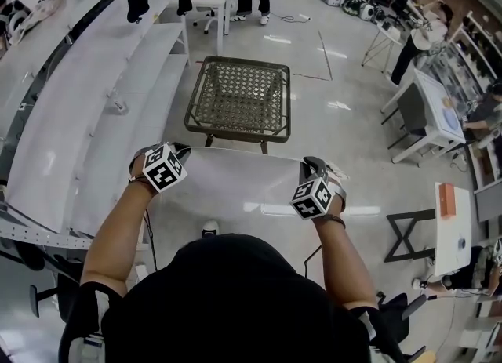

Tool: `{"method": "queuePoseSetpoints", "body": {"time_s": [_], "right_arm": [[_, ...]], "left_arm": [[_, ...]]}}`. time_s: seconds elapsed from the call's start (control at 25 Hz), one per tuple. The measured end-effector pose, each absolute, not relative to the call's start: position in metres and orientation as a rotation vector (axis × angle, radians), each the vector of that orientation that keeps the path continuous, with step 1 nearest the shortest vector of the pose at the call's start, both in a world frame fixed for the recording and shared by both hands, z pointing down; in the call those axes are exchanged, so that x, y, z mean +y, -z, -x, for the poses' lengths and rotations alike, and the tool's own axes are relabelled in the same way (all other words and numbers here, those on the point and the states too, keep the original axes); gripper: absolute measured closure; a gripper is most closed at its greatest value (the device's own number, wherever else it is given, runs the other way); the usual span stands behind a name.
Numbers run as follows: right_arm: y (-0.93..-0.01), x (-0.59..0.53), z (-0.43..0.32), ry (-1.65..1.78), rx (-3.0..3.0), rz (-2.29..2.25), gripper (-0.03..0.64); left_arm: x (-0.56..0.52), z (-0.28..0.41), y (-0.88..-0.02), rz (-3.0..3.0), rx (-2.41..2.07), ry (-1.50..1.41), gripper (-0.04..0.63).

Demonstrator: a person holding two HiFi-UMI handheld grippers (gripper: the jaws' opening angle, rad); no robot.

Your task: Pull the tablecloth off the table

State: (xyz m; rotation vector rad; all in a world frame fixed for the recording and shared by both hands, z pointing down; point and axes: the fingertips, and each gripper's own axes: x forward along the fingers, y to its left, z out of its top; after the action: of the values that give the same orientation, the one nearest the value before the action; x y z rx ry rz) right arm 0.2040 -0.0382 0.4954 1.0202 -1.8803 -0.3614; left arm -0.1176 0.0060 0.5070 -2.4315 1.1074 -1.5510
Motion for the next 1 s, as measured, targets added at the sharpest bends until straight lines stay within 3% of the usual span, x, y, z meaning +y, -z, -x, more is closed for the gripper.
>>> {"method": "queuePoseSetpoints", "body": {"time_s": [0.6, 1.0], "right_arm": [[-0.406, -0.067, -0.205, 0.486, -1.929, -1.183, 0.588], [-0.386, -0.074, -0.207, 0.534, -1.939, -1.236, 0.588]], "left_arm": [[-0.031, 0.119, -0.415, 2.369, 1.227, 1.264, 0.594], [-0.042, 0.118, -0.397, 2.336, 1.262, 1.199, 0.594]]}}
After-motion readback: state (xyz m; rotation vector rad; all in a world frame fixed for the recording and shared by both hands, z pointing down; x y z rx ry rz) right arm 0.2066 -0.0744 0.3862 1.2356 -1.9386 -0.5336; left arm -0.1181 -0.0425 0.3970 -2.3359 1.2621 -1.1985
